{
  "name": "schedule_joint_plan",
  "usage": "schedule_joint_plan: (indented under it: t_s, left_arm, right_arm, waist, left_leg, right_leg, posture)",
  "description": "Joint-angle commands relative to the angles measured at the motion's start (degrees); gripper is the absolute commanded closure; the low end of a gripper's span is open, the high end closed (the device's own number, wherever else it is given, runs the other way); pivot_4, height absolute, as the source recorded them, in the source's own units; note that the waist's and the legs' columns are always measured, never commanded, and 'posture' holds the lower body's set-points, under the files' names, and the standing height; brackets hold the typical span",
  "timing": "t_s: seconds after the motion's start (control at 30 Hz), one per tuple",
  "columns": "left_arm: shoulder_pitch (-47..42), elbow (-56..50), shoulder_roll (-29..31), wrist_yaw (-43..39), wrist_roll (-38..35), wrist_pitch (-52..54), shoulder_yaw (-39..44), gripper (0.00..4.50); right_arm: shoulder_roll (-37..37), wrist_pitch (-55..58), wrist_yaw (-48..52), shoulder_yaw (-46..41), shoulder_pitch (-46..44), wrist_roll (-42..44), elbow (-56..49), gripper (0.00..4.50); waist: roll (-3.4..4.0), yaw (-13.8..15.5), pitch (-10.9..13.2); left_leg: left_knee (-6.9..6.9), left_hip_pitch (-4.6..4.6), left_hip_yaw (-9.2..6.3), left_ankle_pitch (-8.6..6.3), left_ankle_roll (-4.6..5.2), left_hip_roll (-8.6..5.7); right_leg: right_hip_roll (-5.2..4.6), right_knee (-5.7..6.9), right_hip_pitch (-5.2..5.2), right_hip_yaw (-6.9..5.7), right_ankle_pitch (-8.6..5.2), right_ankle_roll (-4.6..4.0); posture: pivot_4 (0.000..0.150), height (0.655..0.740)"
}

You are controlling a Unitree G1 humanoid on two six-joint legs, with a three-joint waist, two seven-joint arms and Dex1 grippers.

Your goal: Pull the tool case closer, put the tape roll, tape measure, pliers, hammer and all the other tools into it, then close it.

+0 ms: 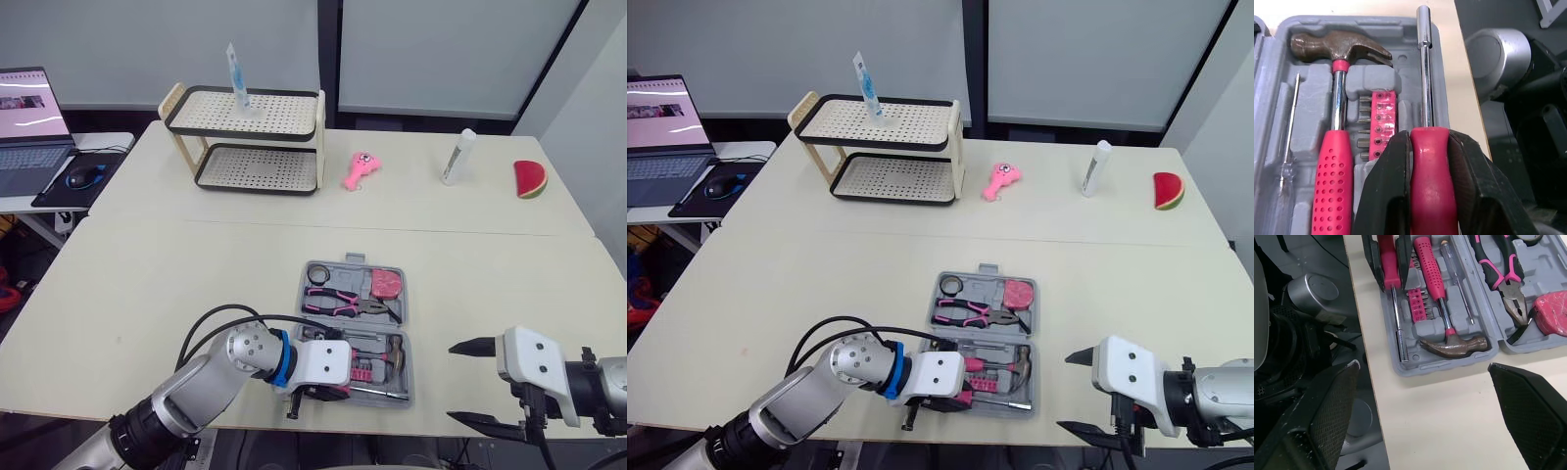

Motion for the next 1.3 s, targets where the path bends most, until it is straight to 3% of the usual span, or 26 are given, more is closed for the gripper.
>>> schedule_joint_plan:
  t_s: [0.03, 1.07, 1.1, 1.3]
  left_arm:
    - [-0.4, -0.5, 0.1, -0.2, 0.5, -0.1, -0.7, 3.77]
    - [-0.3, 0.6, -0.6, 0.4, 0.7, 3.4, -1.3, 3.77]
    - [-0.4, 0.5, -1.1, 0.6, 0.3, 3.9, -1.0, 3.06]
    - [0.3, -1.3, -2.4, 1.3, -3.3, 6.0, 1.9, 1.23]
  right_arm:
    - [-0.3, 0.0, -0.4, -1.1, 0.0, 0.1, -1.9, 0.0]
    - [-0.5, 2.7, -2.3, -0.3, -2.3, 1.8, -3.3, 0.0]
    - [-0.5, 2.7, -2.3, -0.4, -2.2, 1.8, -3.3, 0.0]
    - [-0.4, 2.6, -2.4, -0.6, -1.9, 1.8, -3.3, 0.0]
  waist:
    - [-0.01, 0.0, 0.0]
    - [-0.01, 0.1, 0.0]
    - [-0.01, 0.1, 0.0]
    - [-0.01, 0.1, 0.0]
  left_leg:
    - [0.01, 0.0, 0.0, 0.0, 0.0, 0.0]
    - [0.01, -0.02, 0.0, 0.0, 0.0, -0.01]
    - [0.01, -0.02, 0.0, 0.0, 0.0, -0.01]
    - [0.01, -0.03, 0.0, 0.0, 0.0, 0.0]
  right_leg:
    - [0.0, 0.0, 0.0, 0.01, 0.0, 0.0]
    - [-0.01, -0.03, 0.01, 0.0, 0.0, 0.01]
    - [-0.01, -0.03, 0.01, 0.0, 0.0, 0.01]
    - [-0.01, -0.04, 0.0, 0.0, 0.0, 0.01]
  posture:
    - [0.15, 0.735]
    - [0.15, 0.735]
    - [0.15, 0.735]
    - [0.15, 0.735]
